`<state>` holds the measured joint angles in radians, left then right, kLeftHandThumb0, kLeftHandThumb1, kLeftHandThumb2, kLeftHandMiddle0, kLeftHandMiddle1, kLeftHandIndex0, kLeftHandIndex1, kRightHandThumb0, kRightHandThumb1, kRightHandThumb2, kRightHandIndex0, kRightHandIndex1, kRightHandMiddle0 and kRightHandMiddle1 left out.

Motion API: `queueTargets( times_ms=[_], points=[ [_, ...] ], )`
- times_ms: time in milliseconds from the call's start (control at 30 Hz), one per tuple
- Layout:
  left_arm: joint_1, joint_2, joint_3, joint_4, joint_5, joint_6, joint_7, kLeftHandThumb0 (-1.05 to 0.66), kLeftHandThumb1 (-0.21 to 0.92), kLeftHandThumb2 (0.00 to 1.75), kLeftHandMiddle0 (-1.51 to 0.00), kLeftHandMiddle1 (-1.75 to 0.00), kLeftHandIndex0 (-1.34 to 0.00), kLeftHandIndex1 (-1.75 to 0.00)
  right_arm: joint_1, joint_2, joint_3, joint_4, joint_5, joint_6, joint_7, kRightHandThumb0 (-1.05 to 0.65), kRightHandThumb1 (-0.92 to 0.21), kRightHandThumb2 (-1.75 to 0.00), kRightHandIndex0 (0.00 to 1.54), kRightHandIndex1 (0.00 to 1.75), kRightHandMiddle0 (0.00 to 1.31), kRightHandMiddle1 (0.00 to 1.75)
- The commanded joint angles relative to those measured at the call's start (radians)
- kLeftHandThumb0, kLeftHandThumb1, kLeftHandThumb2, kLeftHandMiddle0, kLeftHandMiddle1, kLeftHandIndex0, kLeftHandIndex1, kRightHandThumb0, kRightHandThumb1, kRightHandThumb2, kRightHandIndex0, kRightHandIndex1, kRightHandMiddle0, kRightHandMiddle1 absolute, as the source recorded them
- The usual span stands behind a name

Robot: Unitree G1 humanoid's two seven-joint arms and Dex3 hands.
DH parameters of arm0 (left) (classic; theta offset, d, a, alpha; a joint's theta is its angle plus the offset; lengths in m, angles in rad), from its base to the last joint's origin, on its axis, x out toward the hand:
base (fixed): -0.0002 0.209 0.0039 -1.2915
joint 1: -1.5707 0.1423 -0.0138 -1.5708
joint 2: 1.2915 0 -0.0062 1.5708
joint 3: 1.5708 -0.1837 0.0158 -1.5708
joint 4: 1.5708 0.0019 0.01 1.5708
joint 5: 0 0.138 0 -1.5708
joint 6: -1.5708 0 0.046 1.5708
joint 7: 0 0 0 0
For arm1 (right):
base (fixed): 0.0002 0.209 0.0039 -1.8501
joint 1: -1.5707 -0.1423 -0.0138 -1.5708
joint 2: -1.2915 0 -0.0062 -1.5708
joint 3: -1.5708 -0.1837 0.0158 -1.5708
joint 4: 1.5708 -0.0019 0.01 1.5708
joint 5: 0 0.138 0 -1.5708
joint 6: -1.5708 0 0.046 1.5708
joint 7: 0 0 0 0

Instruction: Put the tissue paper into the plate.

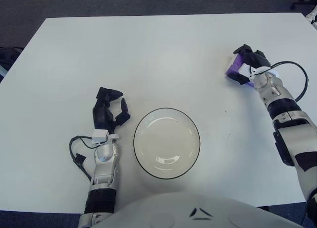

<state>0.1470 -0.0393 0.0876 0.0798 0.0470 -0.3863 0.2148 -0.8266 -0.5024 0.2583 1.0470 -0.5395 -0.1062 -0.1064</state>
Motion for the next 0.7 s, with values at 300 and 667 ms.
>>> queueTargets(
  times_ms=[300, 667],
  points=[
    [0.102, 0.005, 0.015, 0.113, 0.023, 0.004, 0.008, -0.42, 0.50, 1.10, -0.75, -1.75, -0.47, -1.75, 0.146, 0.089, -0.045, 0.041, 0.104, 0.071, 0.068, 0.00, -0.04, -1.58, 0.88, 1.57, 0.60, 1.75],
    [0.103, 0.002, 0.012, 0.105, 0.027, 0.017, 0.015, -0.42, 0.50, 1.09, -0.77, -1.75, -0.46, -1.75, 0.182, 0.081, -0.120, -0.018, 0.180, -0.051, 0.039, 0.00, 0.02, -1.66, 0.91, 1.61, 0.63, 1.75]
  ],
)
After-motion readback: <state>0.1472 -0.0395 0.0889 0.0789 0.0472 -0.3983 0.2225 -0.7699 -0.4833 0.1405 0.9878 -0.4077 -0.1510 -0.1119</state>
